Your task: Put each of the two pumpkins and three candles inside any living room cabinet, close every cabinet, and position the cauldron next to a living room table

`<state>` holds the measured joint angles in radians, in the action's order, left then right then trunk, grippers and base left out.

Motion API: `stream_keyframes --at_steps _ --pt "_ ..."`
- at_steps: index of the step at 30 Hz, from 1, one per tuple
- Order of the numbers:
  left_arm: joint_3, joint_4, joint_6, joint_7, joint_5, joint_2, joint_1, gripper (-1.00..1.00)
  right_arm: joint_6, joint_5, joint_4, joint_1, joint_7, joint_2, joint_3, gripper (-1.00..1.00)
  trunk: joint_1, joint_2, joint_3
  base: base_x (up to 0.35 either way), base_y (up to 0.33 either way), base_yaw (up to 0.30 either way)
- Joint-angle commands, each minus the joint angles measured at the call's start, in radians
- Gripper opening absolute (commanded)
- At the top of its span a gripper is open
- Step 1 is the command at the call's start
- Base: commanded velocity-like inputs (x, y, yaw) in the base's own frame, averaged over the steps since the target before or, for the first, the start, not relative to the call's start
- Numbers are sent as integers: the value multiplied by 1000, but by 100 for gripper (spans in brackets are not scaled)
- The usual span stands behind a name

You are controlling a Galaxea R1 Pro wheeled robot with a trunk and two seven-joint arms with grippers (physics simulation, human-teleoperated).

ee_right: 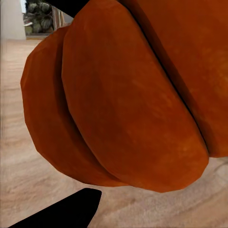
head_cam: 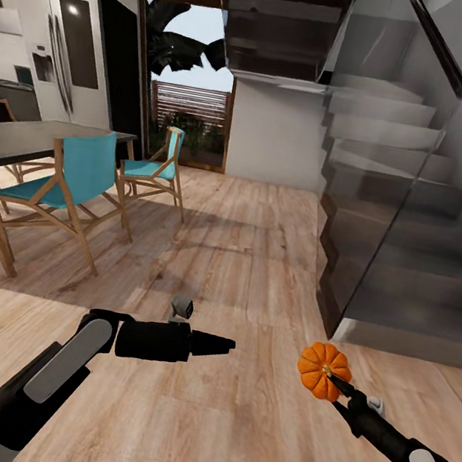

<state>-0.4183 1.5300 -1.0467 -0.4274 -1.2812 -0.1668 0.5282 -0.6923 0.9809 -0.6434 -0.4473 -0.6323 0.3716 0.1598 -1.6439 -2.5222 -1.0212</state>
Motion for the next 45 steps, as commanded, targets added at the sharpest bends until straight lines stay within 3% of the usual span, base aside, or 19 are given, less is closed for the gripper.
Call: stream_keyframes --at_steps 1,45 --pt "-1 -1 -1 -8 6 0 1 100 -12 15 -1 -1 2 0 3 -100 0 0 0 0 0 254" --pt "-1 -1 -1 -8 6 0 1 100 -12 15 -1 -1 2 -2 1 -100 0 0 39 0 0 254"
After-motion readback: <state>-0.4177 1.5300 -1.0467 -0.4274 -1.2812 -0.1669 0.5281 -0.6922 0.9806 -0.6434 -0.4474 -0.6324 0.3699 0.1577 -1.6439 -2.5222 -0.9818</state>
